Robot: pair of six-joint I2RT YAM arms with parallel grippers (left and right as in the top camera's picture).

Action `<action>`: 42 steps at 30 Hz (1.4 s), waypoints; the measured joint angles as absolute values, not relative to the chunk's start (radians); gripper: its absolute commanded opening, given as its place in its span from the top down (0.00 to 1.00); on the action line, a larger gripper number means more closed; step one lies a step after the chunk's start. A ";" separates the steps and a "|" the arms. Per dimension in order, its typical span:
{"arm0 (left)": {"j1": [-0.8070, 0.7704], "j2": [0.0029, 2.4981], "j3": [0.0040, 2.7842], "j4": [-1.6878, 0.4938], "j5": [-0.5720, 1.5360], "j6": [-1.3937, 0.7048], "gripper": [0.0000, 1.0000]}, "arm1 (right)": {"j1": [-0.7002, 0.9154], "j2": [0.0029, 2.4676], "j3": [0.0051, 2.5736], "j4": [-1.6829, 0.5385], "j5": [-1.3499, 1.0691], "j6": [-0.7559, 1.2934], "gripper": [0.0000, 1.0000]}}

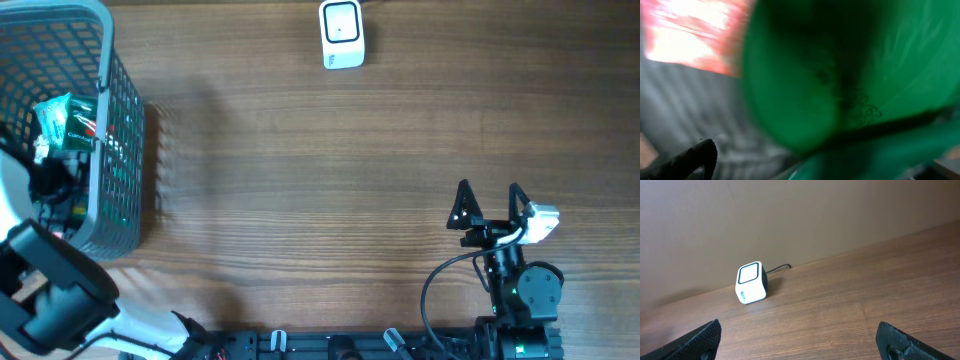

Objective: Scan the item barcode
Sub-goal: 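Reach the left gripper into the basket and grasp the green 3M pack, then carry the 3M pack right and drop it on the table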

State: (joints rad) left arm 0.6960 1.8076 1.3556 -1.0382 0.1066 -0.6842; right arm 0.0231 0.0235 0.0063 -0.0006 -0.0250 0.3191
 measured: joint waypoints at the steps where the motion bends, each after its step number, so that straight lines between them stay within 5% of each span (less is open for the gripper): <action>1: 0.683 1.820 1.354 -1.036 0.114 -0.676 0.61 | 0.023 0.023 0.006 -0.001 -0.025 0.319 0.00; 3: 0.654 1.831 1.354 -1.021 0.118 -0.648 0.95 | 0.023 0.023 0.006 -0.001 -0.025 0.319 0.00; 4: 0.640 1.831 1.354 -1.011 0.123 -0.639 0.96 | 0.023 0.023 0.006 -0.001 -0.025 0.319 0.00; 16: 0.591 1.763 1.477 -0.980 0.175 -0.622 0.96 | 0.023 0.023 0.006 -0.001 -0.025 0.319 0.00; 30: 0.575 1.174 1.645 -0.897 0.401 -0.622 0.96 | 0.023 0.023 0.006 -0.001 -0.025 0.319 0.00; 42: 0.025 1.211 1.515 -1.073 0.633 -0.323 0.96 | 0.022 0.023 0.006 -0.001 -0.025 0.319 0.00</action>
